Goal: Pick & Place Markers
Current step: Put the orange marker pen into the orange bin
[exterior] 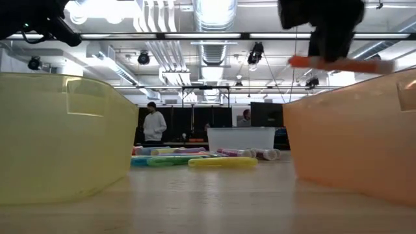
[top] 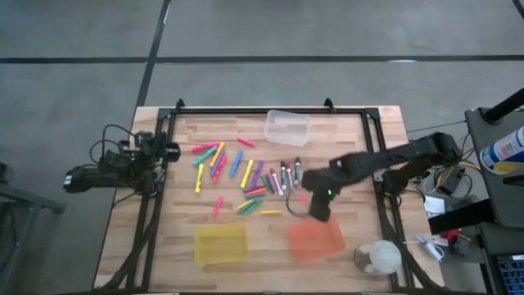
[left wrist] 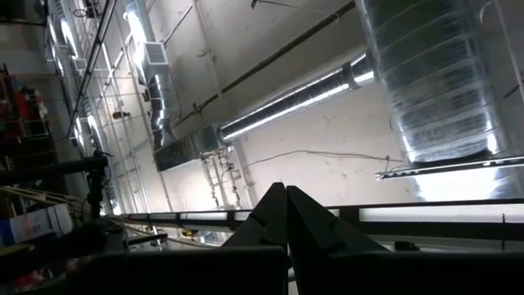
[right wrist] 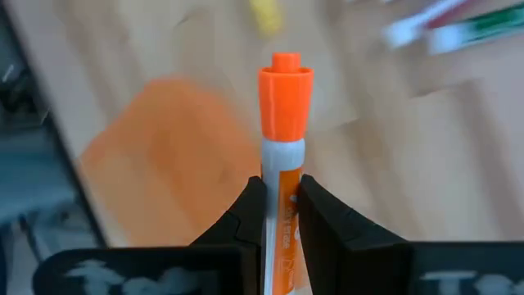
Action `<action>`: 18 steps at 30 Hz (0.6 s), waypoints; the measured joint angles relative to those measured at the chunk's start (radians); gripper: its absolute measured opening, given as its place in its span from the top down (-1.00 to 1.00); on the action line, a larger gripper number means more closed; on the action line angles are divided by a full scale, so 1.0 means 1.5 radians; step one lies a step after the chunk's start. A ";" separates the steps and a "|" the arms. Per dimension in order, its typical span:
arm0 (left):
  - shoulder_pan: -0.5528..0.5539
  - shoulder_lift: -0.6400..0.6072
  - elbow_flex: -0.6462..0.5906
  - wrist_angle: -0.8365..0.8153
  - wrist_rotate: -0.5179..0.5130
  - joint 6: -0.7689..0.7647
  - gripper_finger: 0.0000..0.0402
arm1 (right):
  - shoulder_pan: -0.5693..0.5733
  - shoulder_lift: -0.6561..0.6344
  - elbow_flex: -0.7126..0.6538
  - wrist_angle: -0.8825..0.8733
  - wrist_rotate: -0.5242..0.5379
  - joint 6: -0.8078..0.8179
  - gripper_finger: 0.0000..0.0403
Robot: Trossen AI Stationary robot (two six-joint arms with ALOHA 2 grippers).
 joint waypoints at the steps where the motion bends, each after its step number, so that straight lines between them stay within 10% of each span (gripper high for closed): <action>1: 0.000 0.000 0.000 0.000 0.000 0.000 1.00 | 0.023 0.003 0.000 0.007 -0.004 0.000 0.80; 18: 0.000 0.000 -0.001 -0.003 0.001 -0.006 1.00 | 0.157 0.138 0.000 0.037 -0.016 0.002 0.79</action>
